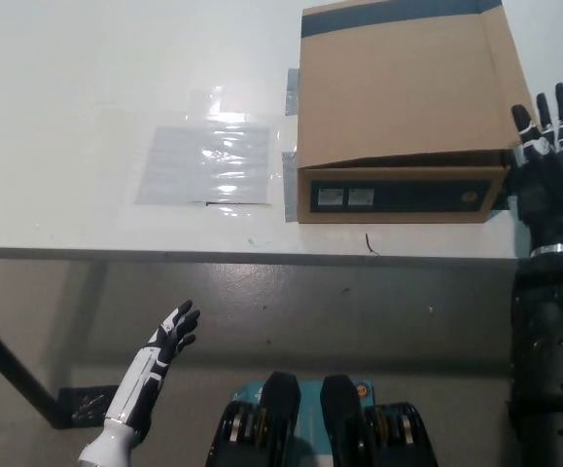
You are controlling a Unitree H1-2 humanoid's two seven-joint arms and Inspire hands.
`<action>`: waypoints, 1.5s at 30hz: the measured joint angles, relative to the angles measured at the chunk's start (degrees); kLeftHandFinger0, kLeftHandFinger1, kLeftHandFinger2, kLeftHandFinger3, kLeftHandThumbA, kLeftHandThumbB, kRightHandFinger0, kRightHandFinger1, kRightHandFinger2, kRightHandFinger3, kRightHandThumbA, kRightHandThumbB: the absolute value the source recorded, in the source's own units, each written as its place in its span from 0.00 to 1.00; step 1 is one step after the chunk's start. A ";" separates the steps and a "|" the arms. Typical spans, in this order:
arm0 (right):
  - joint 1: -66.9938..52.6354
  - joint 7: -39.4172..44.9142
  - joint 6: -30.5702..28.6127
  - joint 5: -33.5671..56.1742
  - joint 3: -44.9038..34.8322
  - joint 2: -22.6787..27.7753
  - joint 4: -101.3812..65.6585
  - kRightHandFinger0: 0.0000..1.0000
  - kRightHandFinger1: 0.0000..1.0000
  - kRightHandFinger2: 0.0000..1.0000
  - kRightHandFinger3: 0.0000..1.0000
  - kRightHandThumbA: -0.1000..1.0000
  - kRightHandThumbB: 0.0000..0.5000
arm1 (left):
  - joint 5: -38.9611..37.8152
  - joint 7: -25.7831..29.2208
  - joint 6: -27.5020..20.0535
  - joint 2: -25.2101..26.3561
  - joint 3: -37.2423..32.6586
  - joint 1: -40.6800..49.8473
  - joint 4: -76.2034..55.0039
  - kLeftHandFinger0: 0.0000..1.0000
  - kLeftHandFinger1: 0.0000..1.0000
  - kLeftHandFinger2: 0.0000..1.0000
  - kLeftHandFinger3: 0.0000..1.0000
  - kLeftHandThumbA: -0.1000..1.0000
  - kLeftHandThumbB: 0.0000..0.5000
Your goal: A small storage box is placed at the center of the table and the robot uses its right hand to slide under its lid and push it upwards to open it
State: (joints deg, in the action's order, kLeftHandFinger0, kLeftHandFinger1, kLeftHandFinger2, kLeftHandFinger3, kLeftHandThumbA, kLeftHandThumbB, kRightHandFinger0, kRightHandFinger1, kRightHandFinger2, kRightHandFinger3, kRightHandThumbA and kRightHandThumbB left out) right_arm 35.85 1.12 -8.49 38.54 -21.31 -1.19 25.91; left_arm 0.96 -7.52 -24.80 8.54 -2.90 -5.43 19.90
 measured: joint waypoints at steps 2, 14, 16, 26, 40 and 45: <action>0.35 0.19 0.04 0.57 -0.43 -0.28 0.68 1.00 1.00 1.00 1.00 1.00 0.60 | 0.00 -0.01 0.00 0.00 0.00 0.00 0.00 1.00 1.00 1.00 1.00 1.00 1.00; 1.61 0.51 0.67 3.11 -1.58 -1.25 -0.14 1.00 1.00 1.00 1.00 1.00 0.63 | 0.00 0.00 0.00 0.00 -0.01 0.00 0.00 1.00 1.00 1.00 1.00 1.00 1.00; 1.61 0.47 1.13 3.45 -1.57 -1.53 -1.78 1.00 1.00 1.00 1.00 1.00 0.60 | 0.01 0.00 0.00 0.00 -0.01 -0.01 0.00 1.00 1.00 1.00 1.00 1.00 1.00; 1.61 -0.25 4.02 4.82 -1.22 -2.56 -11.42 1.00 1.00 1.00 1.00 1.00 0.58 | 0.01 0.00 0.00 0.00 -0.03 -0.05 -0.01 1.00 1.00 1.00 1.00 1.00 1.00; 1.72 -0.82 5.19 7.33 -1.90 -3.24 -8.23 1.00 1.00 1.00 1.00 1.00 0.61 | 0.03 0.00 0.00 0.03 -0.03 -0.56 0.01 1.00 1.00 1.00 1.00 1.00 1.00; 1.76 -0.82 4.99 7.81 -2.43 -3.23 -5.22 1.00 1.00 1.00 1.00 1.00 0.59 | 0.00 -0.08 0.00 0.07 -0.03 -0.85 0.01 1.00 1.00 1.00 1.00 1.00 1.00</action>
State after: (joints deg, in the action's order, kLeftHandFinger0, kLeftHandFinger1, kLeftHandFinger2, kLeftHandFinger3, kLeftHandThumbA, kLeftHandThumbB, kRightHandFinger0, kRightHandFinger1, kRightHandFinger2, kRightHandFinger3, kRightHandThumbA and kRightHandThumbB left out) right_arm 37.60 0.30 -3.49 46.36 -23.73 -4.42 20.69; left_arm 0.96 -7.60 -24.80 8.62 -2.93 -6.28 19.91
